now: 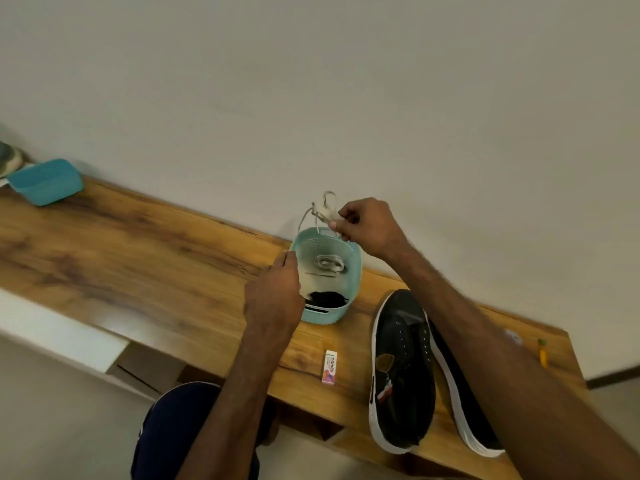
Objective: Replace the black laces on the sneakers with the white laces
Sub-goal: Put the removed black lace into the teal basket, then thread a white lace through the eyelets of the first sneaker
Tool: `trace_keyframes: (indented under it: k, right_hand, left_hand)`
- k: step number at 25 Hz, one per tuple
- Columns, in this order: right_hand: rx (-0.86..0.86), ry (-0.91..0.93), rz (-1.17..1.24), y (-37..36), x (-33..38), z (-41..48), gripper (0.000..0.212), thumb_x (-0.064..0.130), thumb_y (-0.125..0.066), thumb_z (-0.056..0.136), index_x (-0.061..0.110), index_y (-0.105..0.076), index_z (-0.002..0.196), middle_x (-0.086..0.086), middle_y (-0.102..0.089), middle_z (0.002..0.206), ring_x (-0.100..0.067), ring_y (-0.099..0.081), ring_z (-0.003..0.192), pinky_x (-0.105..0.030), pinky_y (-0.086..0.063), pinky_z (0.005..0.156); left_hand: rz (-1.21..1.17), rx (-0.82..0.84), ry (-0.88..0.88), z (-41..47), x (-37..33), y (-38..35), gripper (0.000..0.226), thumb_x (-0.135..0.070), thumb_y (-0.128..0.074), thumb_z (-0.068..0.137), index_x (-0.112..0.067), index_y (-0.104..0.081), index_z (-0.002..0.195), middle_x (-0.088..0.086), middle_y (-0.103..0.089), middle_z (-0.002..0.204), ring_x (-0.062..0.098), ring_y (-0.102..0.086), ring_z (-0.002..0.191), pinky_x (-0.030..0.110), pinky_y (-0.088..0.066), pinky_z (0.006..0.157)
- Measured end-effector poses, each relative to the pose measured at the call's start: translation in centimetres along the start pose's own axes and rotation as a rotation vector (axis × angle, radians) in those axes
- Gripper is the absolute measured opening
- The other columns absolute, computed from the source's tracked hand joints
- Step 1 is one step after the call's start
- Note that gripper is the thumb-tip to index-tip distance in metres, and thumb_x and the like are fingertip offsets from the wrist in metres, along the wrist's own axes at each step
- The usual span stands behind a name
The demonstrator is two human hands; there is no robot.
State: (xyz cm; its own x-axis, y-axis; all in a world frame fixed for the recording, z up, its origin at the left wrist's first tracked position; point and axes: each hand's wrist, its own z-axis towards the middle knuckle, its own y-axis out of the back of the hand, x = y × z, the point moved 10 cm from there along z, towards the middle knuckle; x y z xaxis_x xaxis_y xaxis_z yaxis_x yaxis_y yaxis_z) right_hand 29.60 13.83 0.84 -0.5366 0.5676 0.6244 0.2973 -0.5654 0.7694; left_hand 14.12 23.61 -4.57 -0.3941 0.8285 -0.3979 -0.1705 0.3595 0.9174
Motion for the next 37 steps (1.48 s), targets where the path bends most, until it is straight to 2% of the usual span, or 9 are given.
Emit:
trace_keyframes:
  k: [6, 10, 13, 18, 22, 25, 30, 35, 37]
  right_hand:
    - [-0.186, -0.125, 0.250, 9.6, -4.3, -11.7, 0.016, 0.021, -0.076, 0.088, 0.005, -0.073, 0.090, -0.004, -0.073, 0.071, -0.015, -0.071, 0.063, -0.023, -0.057, 0.063]
    - [-0.228, -0.250, 0.214, 10.9, -10.1, -20.4, 0.008, 0.021, -0.076, 0.087, 0.014, -0.072, 0.087, 0.001, -0.072, 0.070, -0.009, -0.070, 0.061, -0.019, -0.054, 0.063]
    - [-0.282, -0.338, 0.266, 10.5, -14.0, -25.6, 0.007, 0.023, -0.075, 0.088, 0.017, -0.072, 0.091, 0.002, -0.072, 0.073, -0.010, -0.070, 0.064, -0.019, -0.055, 0.062]
    - [-0.358, -0.422, 0.073, 11.0, -18.9, -30.3, 0.010, 0.028, -0.070, 0.091, 0.021, -0.073, 0.099, 0.010, -0.070, 0.085, -0.004, -0.065, 0.077, -0.028, -0.055, 0.071]
    - [-0.334, -0.570, -0.083, 10.3, -22.5, -32.0, 0.019, 0.024, -0.072, 0.090, 0.016, -0.073, 0.107, 0.002, -0.070, 0.110, -0.015, -0.062, 0.099, -0.027, -0.044, 0.078]
    - [-0.172, -0.710, -0.047, 6.8, -24.5, -33.2, 0.022, 0.028, -0.070, 0.091, 0.017, -0.072, 0.110, -0.001, -0.073, 0.104, -0.014, -0.065, 0.091, -0.030, -0.051, 0.075]
    - [-0.045, -0.712, -0.152, 3.7, -22.4, -34.3, 0.017, 0.027, -0.060, 0.097, 0.020, -0.071, 0.107, -0.002, -0.071, 0.103, -0.017, -0.065, 0.092, -0.034, -0.056, 0.079]
    - [-0.052, -0.704, -0.090, 1.8, -19.8, -36.2, 0.017, 0.026, -0.063, 0.095, 0.017, -0.071, 0.107, -0.004, -0.071, 0.103, -0.021, -0.067, 0.095, -0.034, -0.056, 0.080]
    - [-0.114, -0.665, -0.035, 3.2, -18.7, -36.2, 0.017, 0.032, -0.066, 0.093, 0.019, -0.071, 0.102, 0.000, -0.072, 0.097, -0.016, -0.066, 0.087, -0.030, -0.053, 0.069]
  left_hand:
    - [-0.169, 0.073, -0.089, -1.9, -5.9, -2.2, 0.051, -0.034, -0.054, 0.099, -0.023, -0.040, 0.148, 0.001, -0.053, 0.143, 0.024, -0.053, 0.126, 0.040, -0.046, 0.096]
    - [-0.170, 0.211, -0.188, -4.1, -10.5, -6.6, 0.053, -0.038, -0.057, 0.097, -0.022, -0.044, 0.146, 0.002, -0.054, 0.143, 0.023, -0.052, 0.128, 0.042, -0.046, 0.102]
    - [-0.111, 0.294, -0.255, -6.6, -13.0, -9.6, 0.048, -0.038, -0.059, 0.095, -0.025, -0.049, 0.139, 0.000, -0.060, 0.135, 0.021, -0.057, 0.121, 0.039, -0.049, 0.097]
    - [-0.060, 0.182, -0.472, -10.7, -19.1, -11.1, 0.039, -0.036, -0.051, 0.099, -0.025, -0.049, 0.137, -0.005, -0.053, 0.135, 0.015, -0.052, 0.119, 0.033, -0.047, 0.096]
    - [0.191, 0.286, -0.675, -14.0, -22.5, -16.3, 0.039, -0.036, -0.048, 0.100, -0.024, -0.048, 0.137, -0.004, -0.045, 0.142, 0.017, -0.045, 0.126, 0.037, -0.044, 0.102]
    - [0.465, 0.362, -0.758, -15.4, -21.6, -19.5, 0.038, -0.025, -0.049, 0.099, -0.019, -0.048, 0.136, 0.002, -0.045, 0.142, 0.021, -0.039, 0.132, 0.041, -0.037, 0.107]
    - [0.477, 0.341, -0.743, -14.0, -20.6, -19.2, 0.047, -0.004, -0.050, 0.094, -0.012, -0.045, 0.139, 0.006, -0.036, 0.151, 0.022, -0.031, 0.140, 0.034, -0.037, 0.111]
    - [0.238, 0.356, -0.609, -13.4, -20.0, -17.3, 0.043, -0.018, -0.050, 0.100, -0.018, -0.046, 0.142, 0.000, -0.036, 0.153, 0.015, -0.033, 0.140, 0.028, -0.034, 0.112]
    - [0.088, 0.311, -0.569, -13.8, -20.2, -15.9, 0.040, -0.023, -0.050, 0.100, -0.021, -0.047, 0.140, -0.005, -0.042, 0.147, 0.010, -0.042, 0.131, 0.024, -0.038, 0.106]
